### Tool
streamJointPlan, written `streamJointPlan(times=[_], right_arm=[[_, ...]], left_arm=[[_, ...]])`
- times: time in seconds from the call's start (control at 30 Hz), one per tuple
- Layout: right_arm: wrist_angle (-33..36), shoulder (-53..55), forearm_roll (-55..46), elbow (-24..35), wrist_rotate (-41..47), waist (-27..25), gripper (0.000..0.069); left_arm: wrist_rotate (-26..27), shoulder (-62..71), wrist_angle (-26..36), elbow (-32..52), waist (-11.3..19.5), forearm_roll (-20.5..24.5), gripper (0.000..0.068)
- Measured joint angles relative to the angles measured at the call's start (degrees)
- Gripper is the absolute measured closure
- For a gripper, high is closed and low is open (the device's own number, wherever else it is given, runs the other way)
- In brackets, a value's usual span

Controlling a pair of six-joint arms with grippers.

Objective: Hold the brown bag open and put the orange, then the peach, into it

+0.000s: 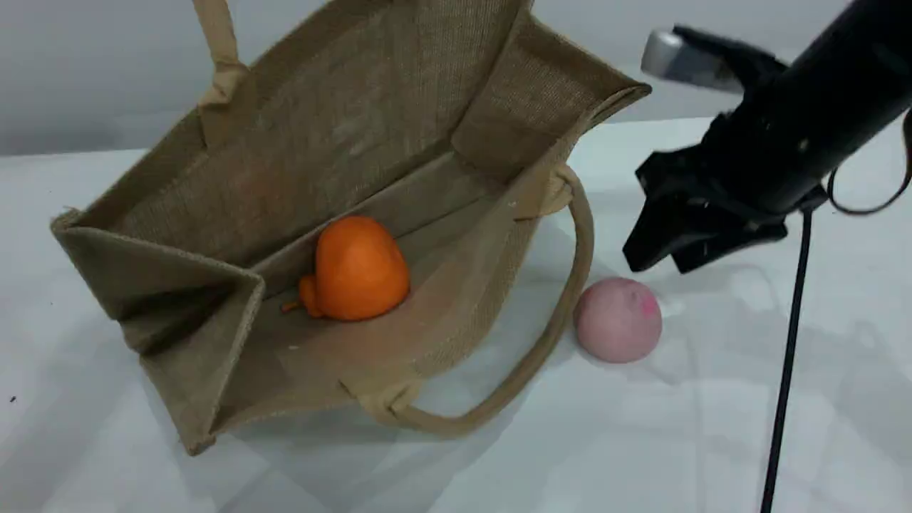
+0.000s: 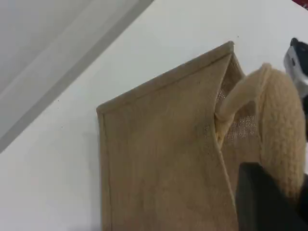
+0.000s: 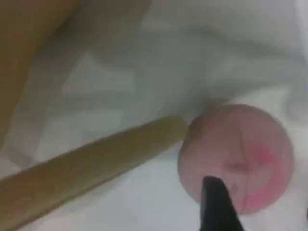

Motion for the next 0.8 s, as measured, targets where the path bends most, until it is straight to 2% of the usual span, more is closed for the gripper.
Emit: streamJointPlan(times=[0.3, 0.53, 0.6, 0.73, 0.8], right_arm=[[0.3, 5.7, 12.9, -0.1, -11.1, 0.0, 0.0351], [1.6, 8.5, 17.0, -0.1, -15.1, 0.0, 0.0367], [1.6, 8.3, 17.0, -0.1, -15.1, 0.0, 0.0417], [1.6, 7.8, 17.0, -0.1, -14.9, 0.0, 0.0601], [1.6, 7.5, 16.9, -0.1, -14.9, -0.1, 0.0659]], left_arm=[[-0.2, 0.0, 0.0, 0.0, 0.0, 0.0, 0.0600], [-0.2, 0.0, 0.0, 0.0, 0.0, 0.0, 0.0600], [-0.2, 0.0, 0.0, 0.0, 0.0, 0.0, 0.0600], [-0.2, 0.0, 0.0, 0.0, 0.0, -0.1, 0.0600], [-0.2, 0.0, 0.0, 0.0, 0.0, -0.1, 0.0600]])
